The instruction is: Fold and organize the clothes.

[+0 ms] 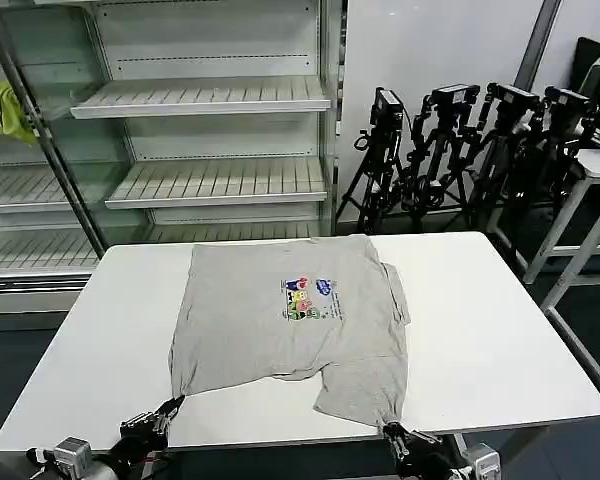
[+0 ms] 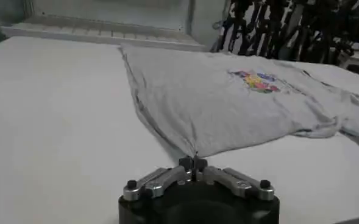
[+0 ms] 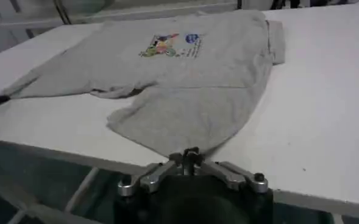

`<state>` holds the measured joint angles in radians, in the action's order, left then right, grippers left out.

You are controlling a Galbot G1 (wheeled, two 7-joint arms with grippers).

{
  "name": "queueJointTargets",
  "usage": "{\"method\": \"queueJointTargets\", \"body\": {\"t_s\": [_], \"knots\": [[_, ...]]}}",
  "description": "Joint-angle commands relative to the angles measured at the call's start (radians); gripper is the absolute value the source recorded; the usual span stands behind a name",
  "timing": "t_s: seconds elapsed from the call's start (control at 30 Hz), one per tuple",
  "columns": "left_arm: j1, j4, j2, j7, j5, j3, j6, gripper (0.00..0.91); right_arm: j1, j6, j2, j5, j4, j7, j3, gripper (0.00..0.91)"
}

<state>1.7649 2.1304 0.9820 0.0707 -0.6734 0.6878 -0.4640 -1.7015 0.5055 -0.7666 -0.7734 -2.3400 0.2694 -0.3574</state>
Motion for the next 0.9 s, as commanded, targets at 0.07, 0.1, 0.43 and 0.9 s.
{"method": "queueJointTargets", "body": {"t_s": [0.07, 0.1, 0.43, 0.9], "knots": [[0.004, -0.015, 0.004, 0.007, 0.028, -0.001, 0.021, 0.05, -0.007, -0.01, -0.002, 0.013, 0.002, 0.001, 0.002, 0.0], [0.006, -0.015, 0.004, 0.008, 0.029, 0.001, 0.023, 0.05, -0.01, -0.01, -0.001, 0.012, -0.003, 0.002, -0.002, 0.0], [0.185, 0.059, -0.044, 0.007, 0.013, 0.112, 0.04, 0.05, -0.189, -0.021, 0.099, -0.041, -0.129, 0.029, -0.181, 0.0], [0.256, 0.133, -0.064, 0.004, -0.015, 0.217, 0.045, 0.05, -0.323, -0.027, 0.137, -0.106, -0.254, 0.083, -0.353, 0.0]]}}
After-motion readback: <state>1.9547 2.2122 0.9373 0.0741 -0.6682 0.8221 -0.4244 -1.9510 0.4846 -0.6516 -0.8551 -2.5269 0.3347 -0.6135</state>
